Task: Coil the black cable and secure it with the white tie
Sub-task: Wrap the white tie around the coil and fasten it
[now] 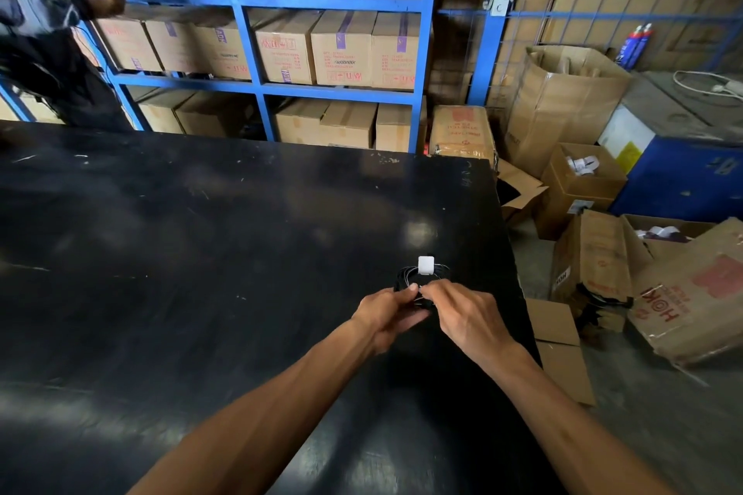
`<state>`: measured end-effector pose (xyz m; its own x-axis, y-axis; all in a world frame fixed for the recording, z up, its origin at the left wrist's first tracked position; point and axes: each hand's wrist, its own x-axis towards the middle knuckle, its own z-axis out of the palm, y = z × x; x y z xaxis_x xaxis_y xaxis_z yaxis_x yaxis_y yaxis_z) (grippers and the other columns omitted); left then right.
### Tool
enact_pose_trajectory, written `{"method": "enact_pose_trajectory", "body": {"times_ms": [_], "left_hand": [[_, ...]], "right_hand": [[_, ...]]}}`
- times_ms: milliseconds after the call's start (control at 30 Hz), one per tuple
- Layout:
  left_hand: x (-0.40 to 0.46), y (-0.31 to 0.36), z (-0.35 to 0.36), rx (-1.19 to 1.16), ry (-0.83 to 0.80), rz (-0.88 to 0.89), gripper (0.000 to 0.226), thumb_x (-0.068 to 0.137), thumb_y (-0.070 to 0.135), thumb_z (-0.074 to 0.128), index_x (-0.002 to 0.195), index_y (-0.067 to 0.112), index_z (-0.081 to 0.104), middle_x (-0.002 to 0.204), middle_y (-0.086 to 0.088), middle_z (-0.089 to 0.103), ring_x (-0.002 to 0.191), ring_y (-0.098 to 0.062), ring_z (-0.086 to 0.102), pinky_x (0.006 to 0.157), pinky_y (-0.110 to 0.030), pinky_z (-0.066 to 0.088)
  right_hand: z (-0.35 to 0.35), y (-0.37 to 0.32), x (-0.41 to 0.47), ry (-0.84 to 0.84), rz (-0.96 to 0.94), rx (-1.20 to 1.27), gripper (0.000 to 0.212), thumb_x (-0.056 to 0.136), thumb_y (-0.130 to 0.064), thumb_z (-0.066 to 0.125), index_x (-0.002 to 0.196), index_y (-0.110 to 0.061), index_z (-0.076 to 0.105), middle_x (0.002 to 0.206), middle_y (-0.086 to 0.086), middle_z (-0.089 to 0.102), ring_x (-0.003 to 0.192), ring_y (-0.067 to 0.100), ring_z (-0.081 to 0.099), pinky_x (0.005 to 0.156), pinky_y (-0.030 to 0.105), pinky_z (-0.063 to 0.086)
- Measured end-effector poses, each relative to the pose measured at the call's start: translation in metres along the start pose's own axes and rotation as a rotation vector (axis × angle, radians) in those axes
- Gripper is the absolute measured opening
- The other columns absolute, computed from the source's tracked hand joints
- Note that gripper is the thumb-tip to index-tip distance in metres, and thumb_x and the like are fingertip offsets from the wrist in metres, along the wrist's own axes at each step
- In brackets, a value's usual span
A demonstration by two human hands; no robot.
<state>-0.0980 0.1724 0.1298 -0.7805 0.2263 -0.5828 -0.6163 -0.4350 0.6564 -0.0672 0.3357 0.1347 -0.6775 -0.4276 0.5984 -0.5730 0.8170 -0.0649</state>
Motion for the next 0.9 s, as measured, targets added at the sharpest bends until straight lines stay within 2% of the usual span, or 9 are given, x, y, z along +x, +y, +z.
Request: {"method": "enact_pose_trajectory", "body": {"times_ms": [67,133,200,267,367,500,600,700,900], "left_hand": [[0.001,0.006,0.0,0.072,0.017,0.004,0.012,0.091,0.002,0.069,0.099,-0.006,0.066,0.102,-0.022,0.072,0.095,-0.031,0.073,0.08,-0.037,0.063],[0.004,0.009,0.001,0.156,0.06,0.054,0.01,0.087,-0.002,0.072,0.094,-0.008,0.067,0.099,-0.026,0.074,0.095,-0.035,0.074,0.083,-0.039,0.062],[0.007,0.006,0.002,0.201,0.103,0.113,0.019,0.083,-0.005,0.074,0.099,-0.012,0.068,0.099,-0.028,0.074,0.092,-0.038,0.075,0.083,-0.041,0.062],[0.007,0.001,0.002,0.237,0.116,0.18,0.021,0.083,0.0,0.076,0.1,-0.01,0.068,0.095,-0.024,0.075,0.087,-0.033,0.076,0.078,-0.035,0.063],[0.004,-0.006,0.001,0.231,0.034,0.252,0.026,0.085,0.006,0.077,0.105,-0.007,0.067,0.096,-0.019,0.077,0.085,-0.024,0.077,0.076,-0.029,0.061],[-0.001,-0.002,0.003,0.157,-0.041,0.245,0.034,0.079,-0.004,0.078,0.109,-0.009,0.062,0.1,-0.024,0.073,0.09,-0.028,0.075,0.081,-0.032,0.06],[-0.003,0.006,0.005,0.056,-0.034,0.23,0.028,0.079,-0.008,0.076,0.104,-0.012,0.064,0.103,-0.027,0.073,0.099,-0.035,0.073,0.082,-0.033,0.061],[-0.004,0.014,0.005,-0.012,-0.037,0.232,0.013,0.08,-0.011,0.074,0.088,-0.008,0.065,0.092,-0.022,0.075,0.088,-0.03,0.076,0.073,-0.028,0.062],[-0.003,0.021,0.006,0.115,0.064,0.299,0.02,0.075,-0.014,0.075,0.085,-0.003,0.06,0.088,-0.021,0.076,0.08,-0.029,0.076,0.069,-0.03,0.061]], "right_hand": [[-0.002,0.0,-0.006,-0.047,-0.028,0.089,0.027,0.08,0.008,0.077,0.104,-0.004,0.078,0.086,0.005,0.077,0.07,0.02,0.076,0.051,0.035,0.061],[-0.003,0.0,-0.008,-0.096,0.038,0.191,0.039,0.078,0.01,0.082,0.114,-0.003,0.077,0.09,0.005,0.079,0.075,0.02,0.078,0.058,0.035,0.063],[-0.004,-0.001,-0.006,-0.116,0.121,0.243,0.033,0.082,0.008,0.08,0.112,-0.002,0.078,0.088,0.009,0.078,0.074,0.026,0.078,0.061,0.041,0.064],[-0.004,0.002,-0.003,-0.103,0.222,0.32,0.019,0.085,0.01,0.075,0.102,0.002,0.079,0.089,0.014,0.08,0.076,0.032,0.078,0.065,0.047,0.064],[-0.006,0.009,-0.002,-0.079,0.377,0.404,0.017,0.089,0.014,0.067,0.099,0.004,0.077,0.091,0.014,0.081,0.08,0.025,0.079,0.07,0.045,0.065],[-0.01,0.009,0.002,0.003,0.349,0.381,0.017,0.084,0.015,0.073,0.096,0.004,0.079,0.086,0.015,0.078,0.074,0.027,0.077,0.066,0.045,0.064],[-0.01,0.005,0.006,0.11,0.355,0.267,0.011,0.085,-0.001,0.081,0.097,-0.003,0.081,0.084,0.014,0.077,0.071,0.029,0.075,0.061,0.043,0.062],[-0.008,-0.003,0.002,0.128,0.396,0.181,0.013,0.089,-0.014,0.08,0.102,-0.011,0.081,0.088,0.006,0.081,0.077,0.027,0.077,0.061,0.041,0.062],[-0.006,-0.002,0.011,0.138,0.238,0.052,0.007,0.085,-0.008,0.084,0.089,-0.005,0.079,0.086,0.01,0.071,0.071,0.025,0.072,0.054,0.036,0.063]]}}
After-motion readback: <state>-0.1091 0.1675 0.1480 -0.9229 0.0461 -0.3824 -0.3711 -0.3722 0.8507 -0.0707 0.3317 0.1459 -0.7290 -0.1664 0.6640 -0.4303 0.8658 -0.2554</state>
